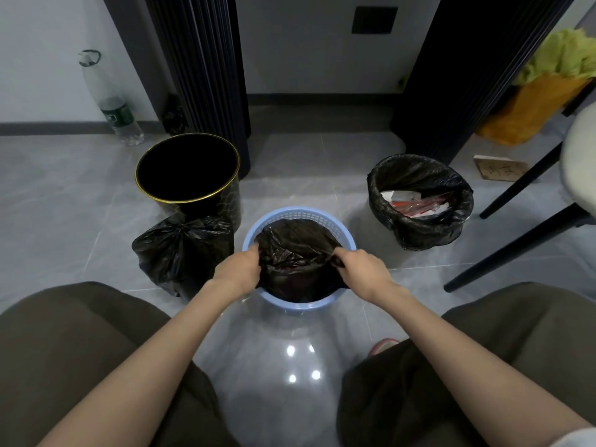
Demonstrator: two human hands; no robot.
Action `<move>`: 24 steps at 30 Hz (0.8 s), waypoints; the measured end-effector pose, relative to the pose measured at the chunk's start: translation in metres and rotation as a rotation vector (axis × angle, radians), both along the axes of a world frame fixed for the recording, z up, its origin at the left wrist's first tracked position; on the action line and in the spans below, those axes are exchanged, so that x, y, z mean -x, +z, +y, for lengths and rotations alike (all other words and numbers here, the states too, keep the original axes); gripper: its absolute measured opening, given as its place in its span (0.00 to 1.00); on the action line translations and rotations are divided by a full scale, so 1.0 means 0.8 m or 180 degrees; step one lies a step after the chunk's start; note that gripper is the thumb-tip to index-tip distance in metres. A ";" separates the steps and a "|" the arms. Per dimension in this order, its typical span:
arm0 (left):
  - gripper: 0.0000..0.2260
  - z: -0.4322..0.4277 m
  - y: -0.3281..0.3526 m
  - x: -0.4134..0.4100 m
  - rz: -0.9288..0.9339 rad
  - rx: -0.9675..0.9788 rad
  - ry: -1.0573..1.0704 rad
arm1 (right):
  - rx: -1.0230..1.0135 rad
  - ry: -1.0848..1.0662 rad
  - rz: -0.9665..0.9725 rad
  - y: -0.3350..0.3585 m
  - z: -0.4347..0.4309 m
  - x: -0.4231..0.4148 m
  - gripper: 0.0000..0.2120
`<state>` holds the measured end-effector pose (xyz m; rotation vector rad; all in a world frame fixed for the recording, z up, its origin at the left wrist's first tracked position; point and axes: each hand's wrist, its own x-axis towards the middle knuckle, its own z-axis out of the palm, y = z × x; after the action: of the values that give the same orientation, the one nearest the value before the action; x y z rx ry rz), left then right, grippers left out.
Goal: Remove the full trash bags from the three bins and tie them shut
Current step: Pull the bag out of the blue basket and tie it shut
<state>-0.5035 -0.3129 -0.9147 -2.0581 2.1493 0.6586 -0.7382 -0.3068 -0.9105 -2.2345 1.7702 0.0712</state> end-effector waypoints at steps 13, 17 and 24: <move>0.04 -0.001 0.004 0.016 0.1176 -0.0053 0.0481 | -0.0487 -0.0283 -0.1873 -0.041 0.004 -0.042 0.08; 0.05 -0.002 0.005 0.009 0.1504 -0.0007 0.0362 | -0.0850 0.0030 -0.2195 -0.039 -0.001 -0.050 0.29; 0.05 -0.005 0.011 -0.004 0.1461 0.0211 0.0019 | -0.0892 0.0174 -0.1920 -0.050 -0.004 -0.081 0.09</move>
<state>-0.5006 -0.3172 -0.9059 -2.1081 2.4195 1.1747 -0.6738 -0.3099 -0.9508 -1.8424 1.2844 -0.2950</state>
